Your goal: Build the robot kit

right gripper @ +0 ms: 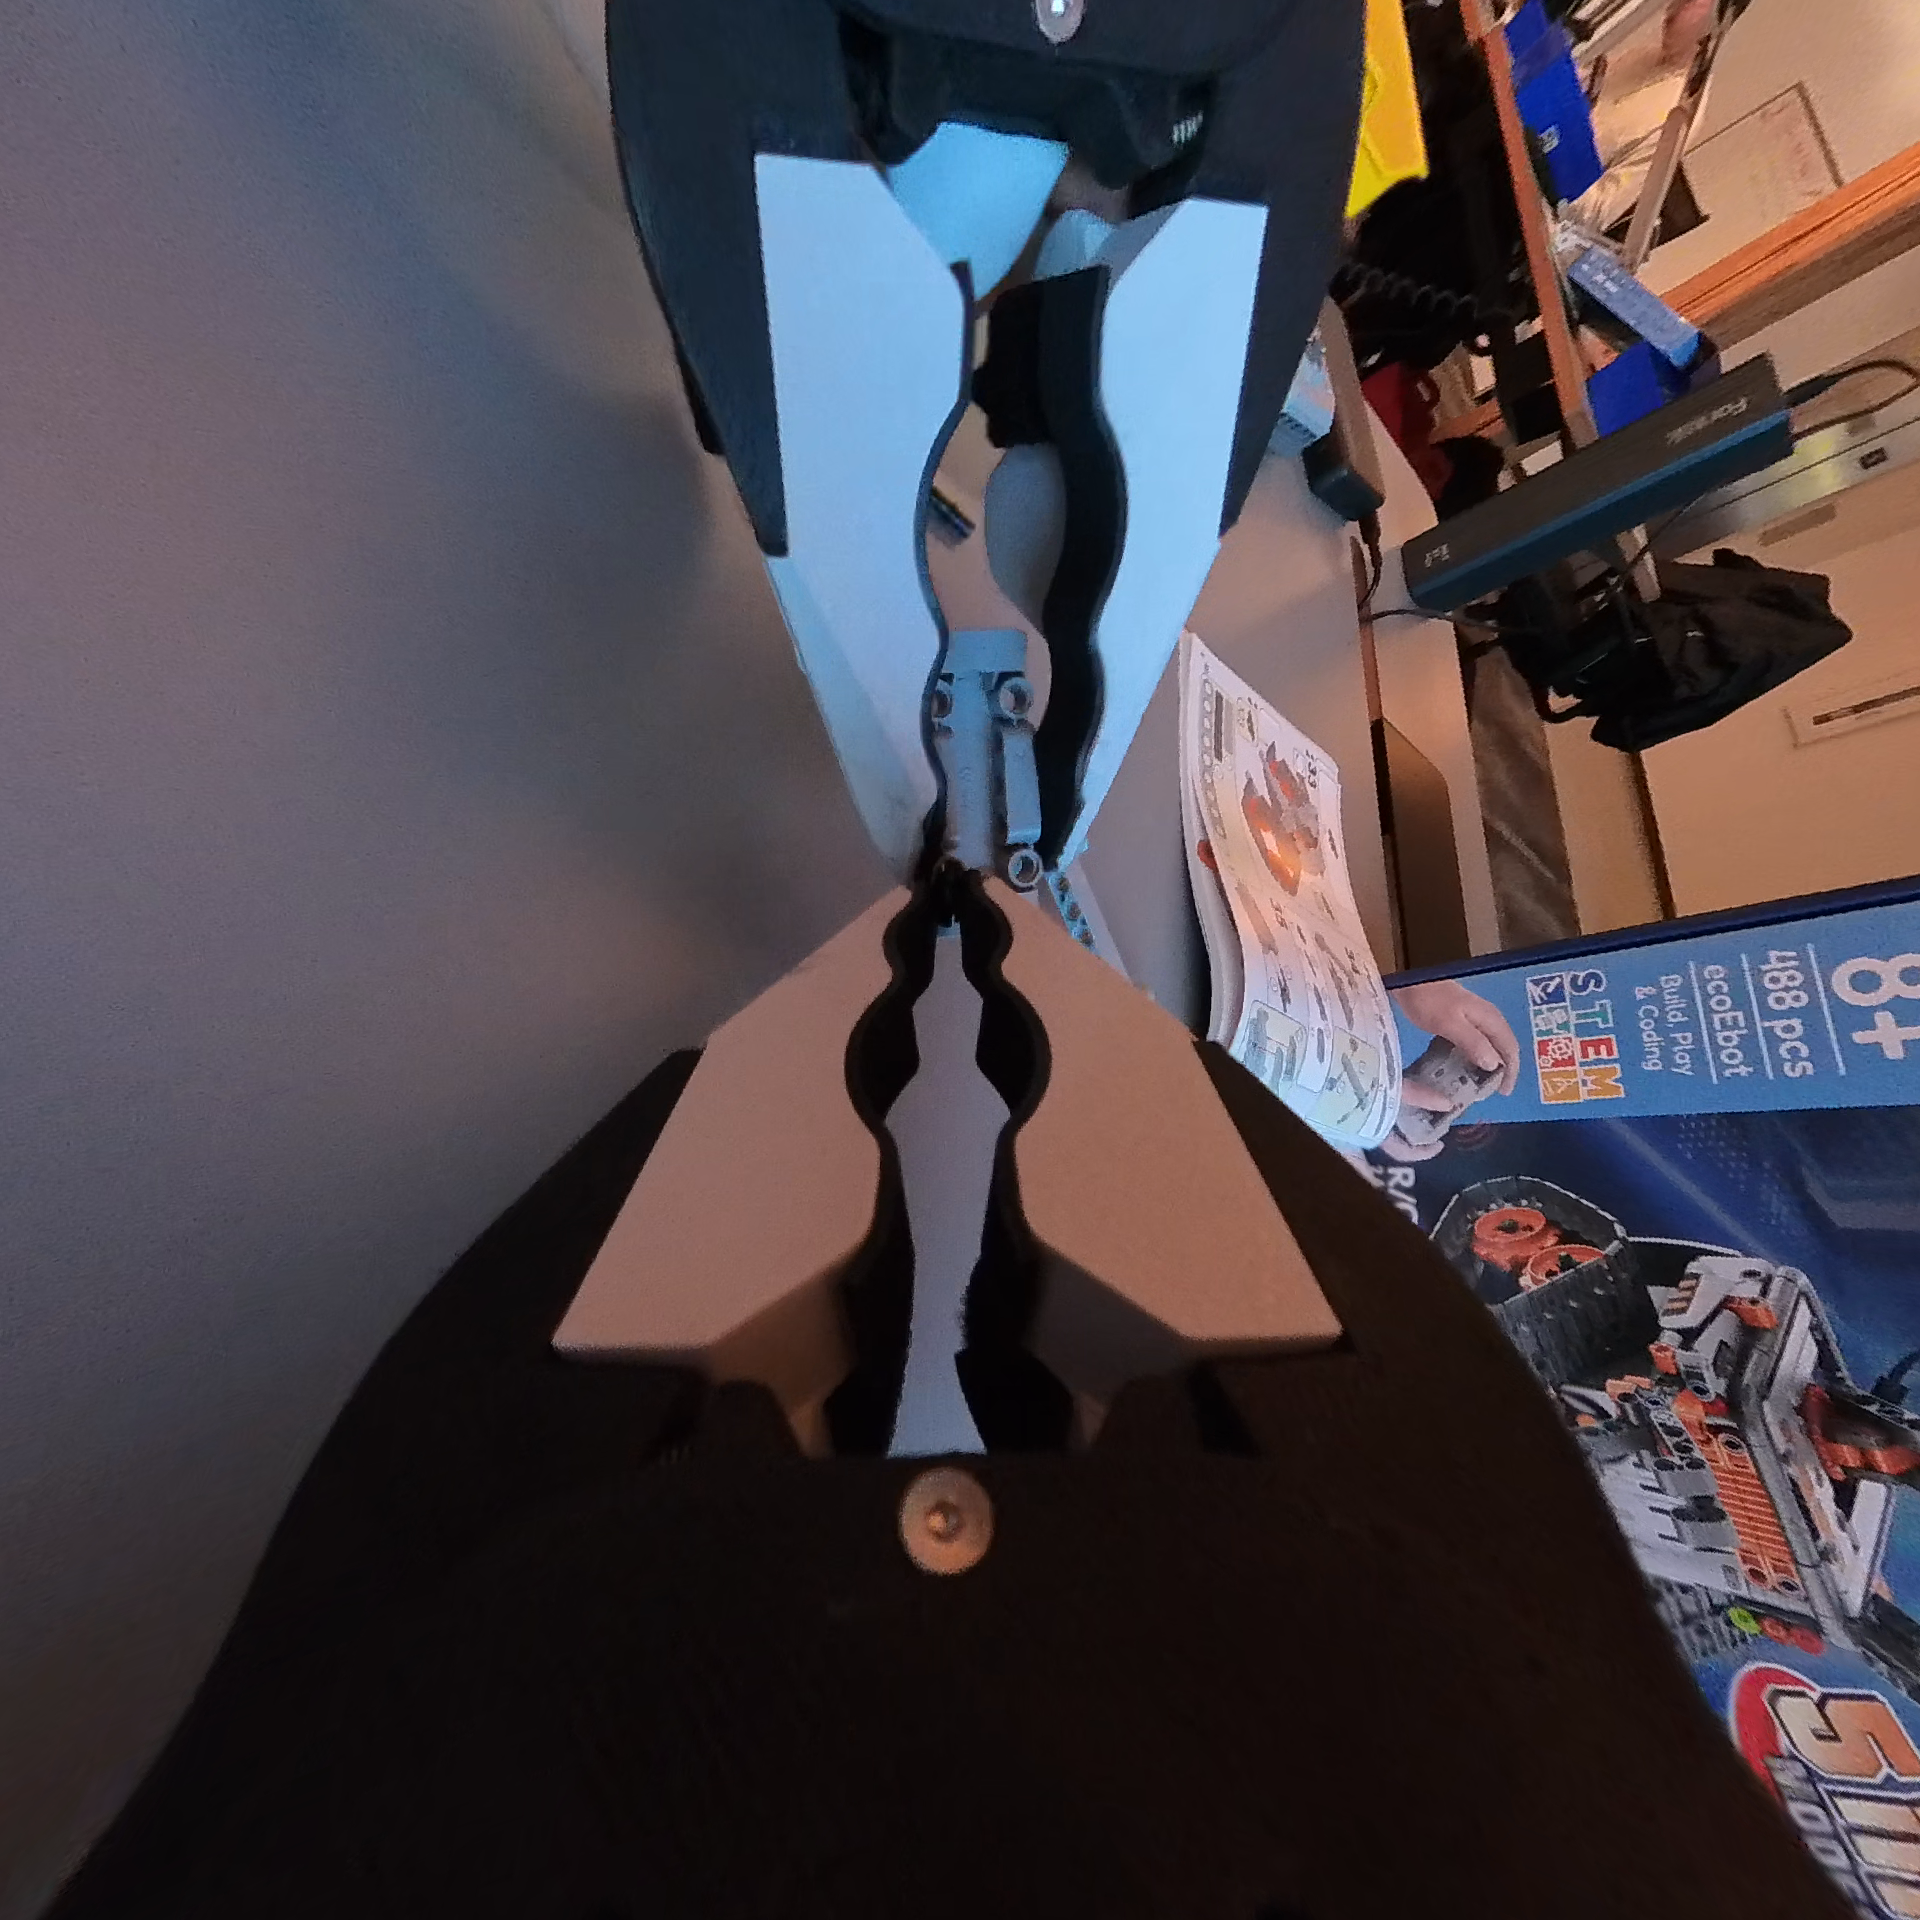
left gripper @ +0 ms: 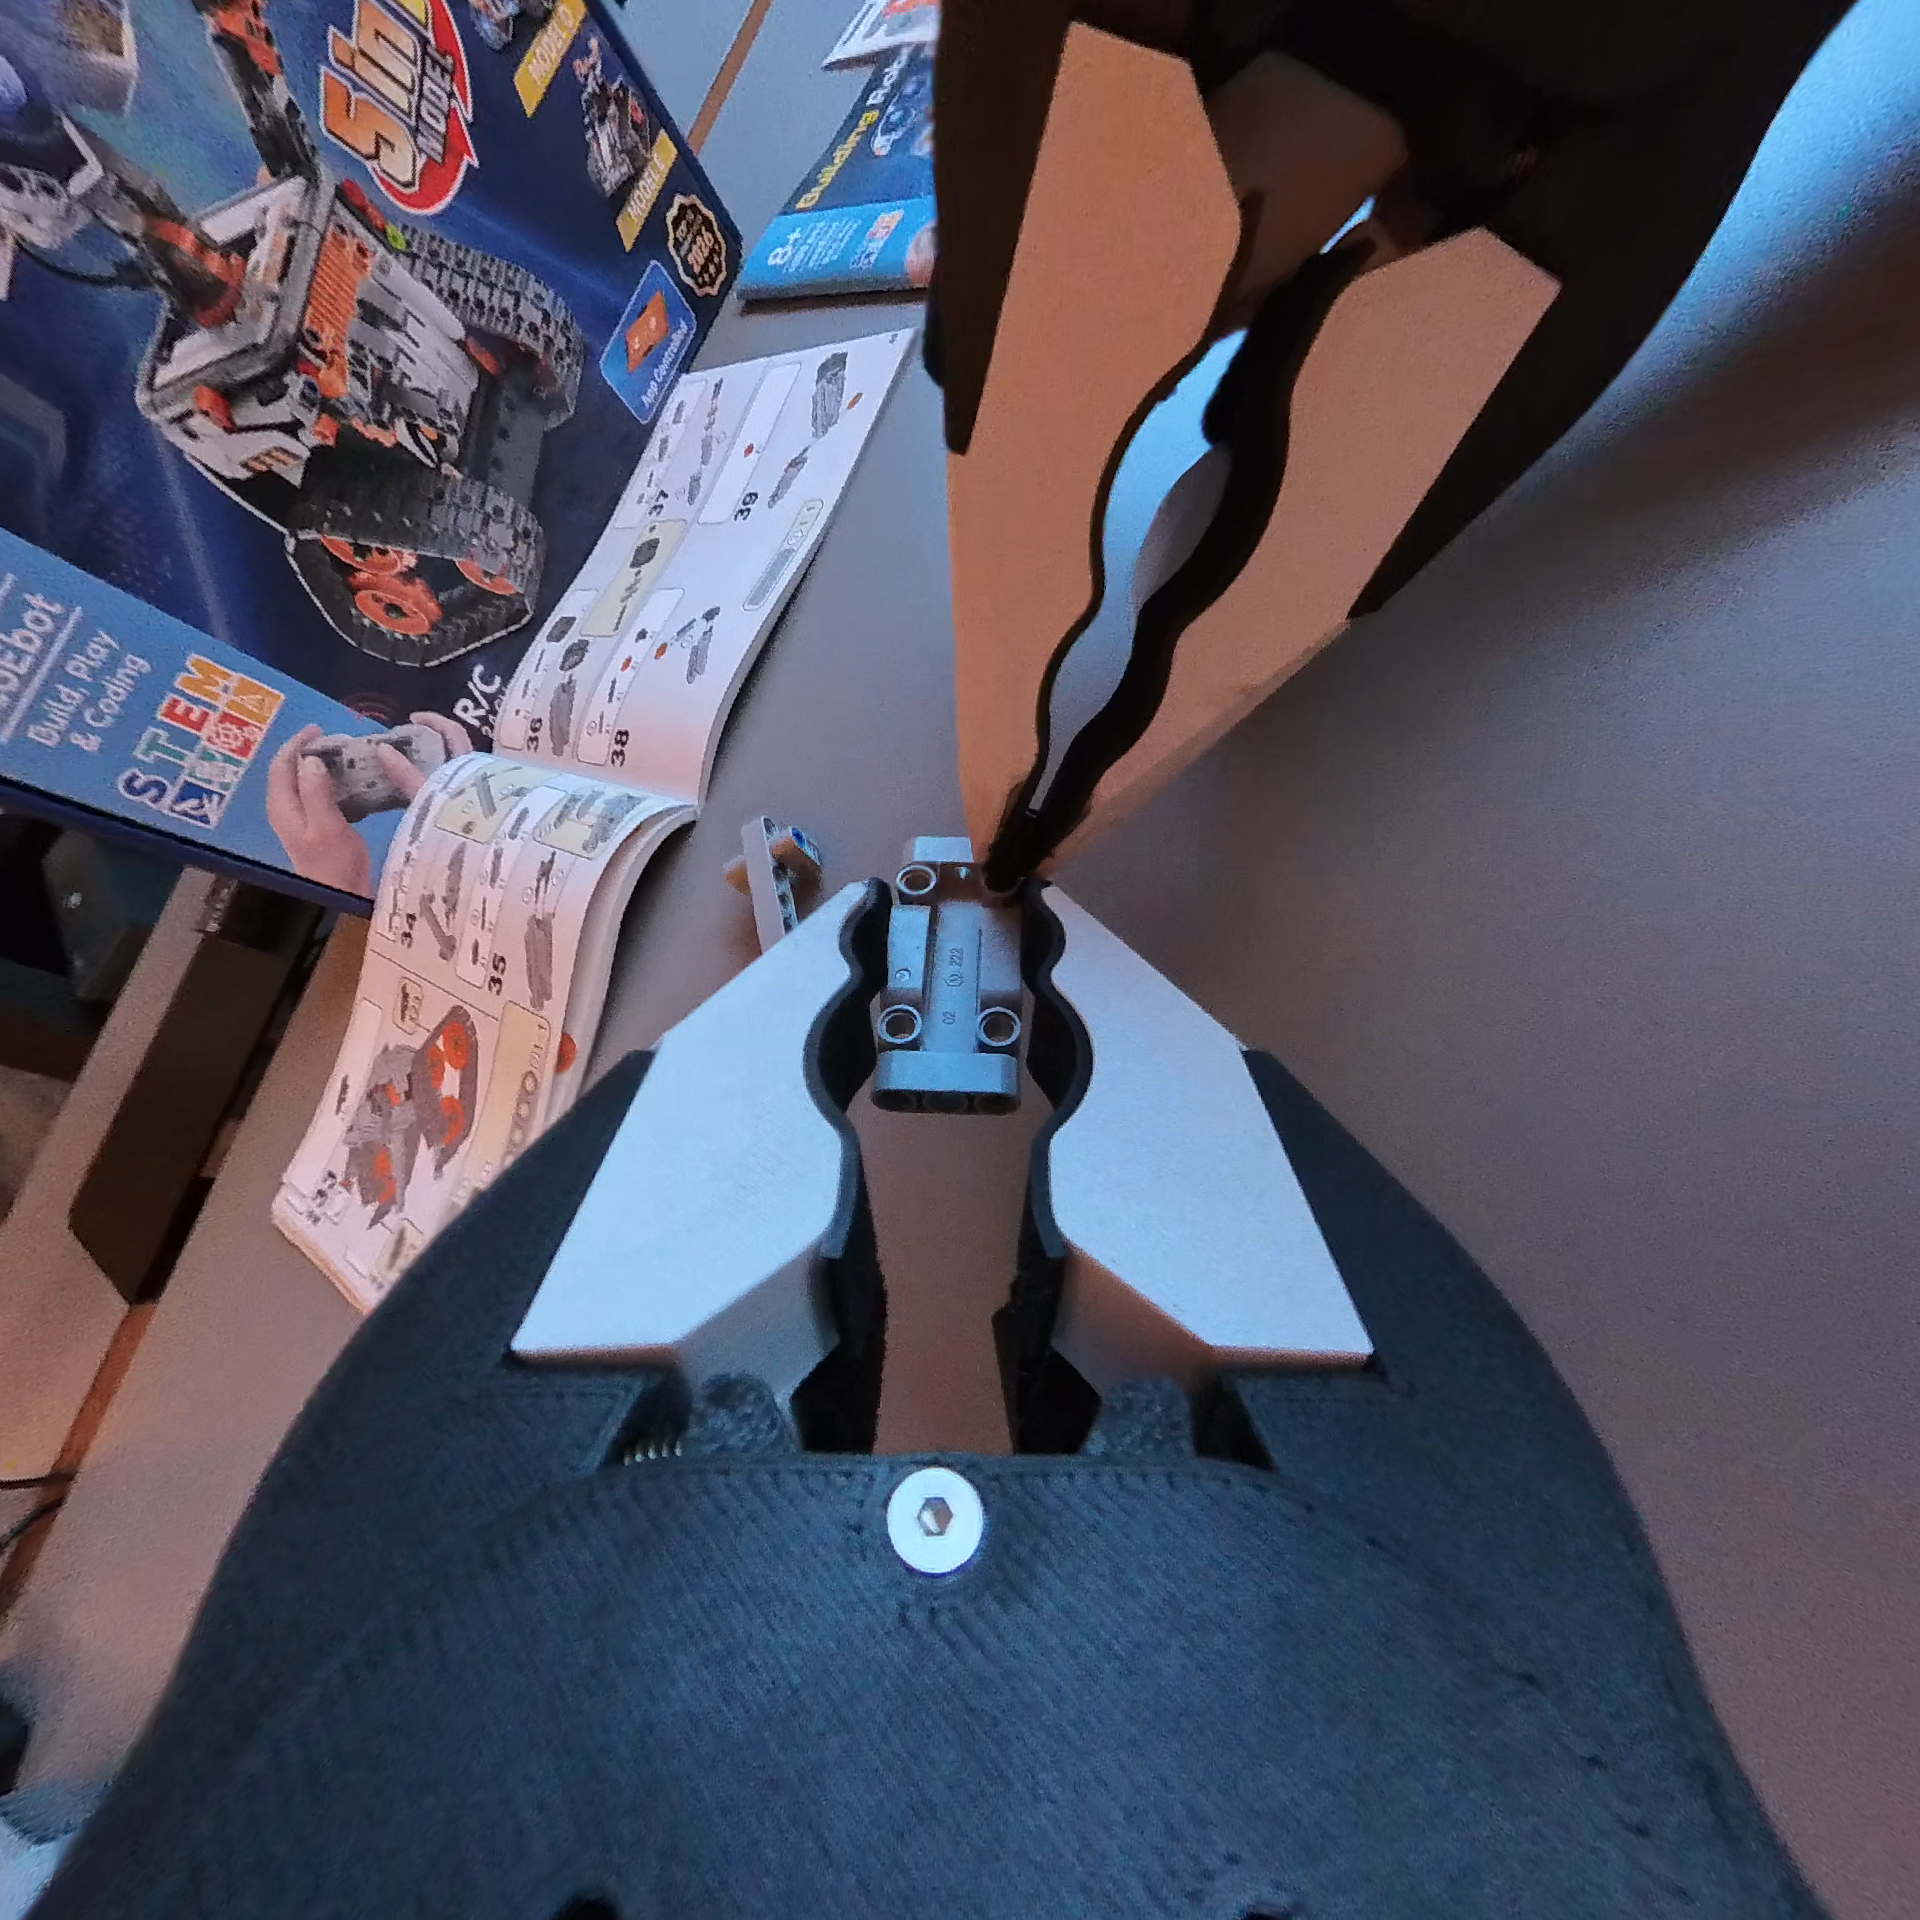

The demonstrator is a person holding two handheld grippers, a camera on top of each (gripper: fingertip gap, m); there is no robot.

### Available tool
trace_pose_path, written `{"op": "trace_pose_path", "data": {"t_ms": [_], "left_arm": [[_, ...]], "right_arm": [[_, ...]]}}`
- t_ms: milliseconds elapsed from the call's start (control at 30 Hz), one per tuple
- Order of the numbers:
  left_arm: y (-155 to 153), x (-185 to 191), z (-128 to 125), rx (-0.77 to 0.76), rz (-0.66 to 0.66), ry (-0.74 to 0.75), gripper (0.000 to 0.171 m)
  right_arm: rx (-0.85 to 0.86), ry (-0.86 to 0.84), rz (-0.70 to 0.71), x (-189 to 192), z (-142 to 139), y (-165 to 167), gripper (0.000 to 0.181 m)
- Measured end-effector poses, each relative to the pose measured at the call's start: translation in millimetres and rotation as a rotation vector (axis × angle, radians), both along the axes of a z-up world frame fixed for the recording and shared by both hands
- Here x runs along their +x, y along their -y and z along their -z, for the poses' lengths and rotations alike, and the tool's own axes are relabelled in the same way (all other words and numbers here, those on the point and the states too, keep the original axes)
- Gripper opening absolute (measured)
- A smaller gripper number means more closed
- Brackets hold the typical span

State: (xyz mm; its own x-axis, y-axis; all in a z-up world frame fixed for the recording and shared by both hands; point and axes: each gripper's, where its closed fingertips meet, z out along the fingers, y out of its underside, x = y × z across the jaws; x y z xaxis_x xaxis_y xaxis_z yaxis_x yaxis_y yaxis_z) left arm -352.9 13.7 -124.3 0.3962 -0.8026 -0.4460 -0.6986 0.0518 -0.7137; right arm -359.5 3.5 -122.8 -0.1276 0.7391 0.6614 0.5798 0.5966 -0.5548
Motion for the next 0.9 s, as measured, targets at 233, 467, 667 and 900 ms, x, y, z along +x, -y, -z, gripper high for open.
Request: {"op": "trace_pose_path", "data": {"t_ms": [233, 467, 667, 900], "left_arm": [[4, 8, 1, 0.026, 0.011, -0.037, 0.022], [6, 12, 4, 0.030, 0.018, -0.057, 0.022], [9, 16, 8, 0.036, 0.031, -0.093, 0.022], [11, 18, 11, -0.005, 0.026, -0.089, 0.022]], "right_arm": [[-0.077, 0.061, 0.010, 8, 3, 4, 0.004], [-0.141, 0.101, 0.015, 10, 9, 6, 0.004], [-0.211, 0.148, 0.010, 14, 14, 10, 0.004], [-0.207, 0.208, 0.022, 16, 17, 11, 0.004]]}}
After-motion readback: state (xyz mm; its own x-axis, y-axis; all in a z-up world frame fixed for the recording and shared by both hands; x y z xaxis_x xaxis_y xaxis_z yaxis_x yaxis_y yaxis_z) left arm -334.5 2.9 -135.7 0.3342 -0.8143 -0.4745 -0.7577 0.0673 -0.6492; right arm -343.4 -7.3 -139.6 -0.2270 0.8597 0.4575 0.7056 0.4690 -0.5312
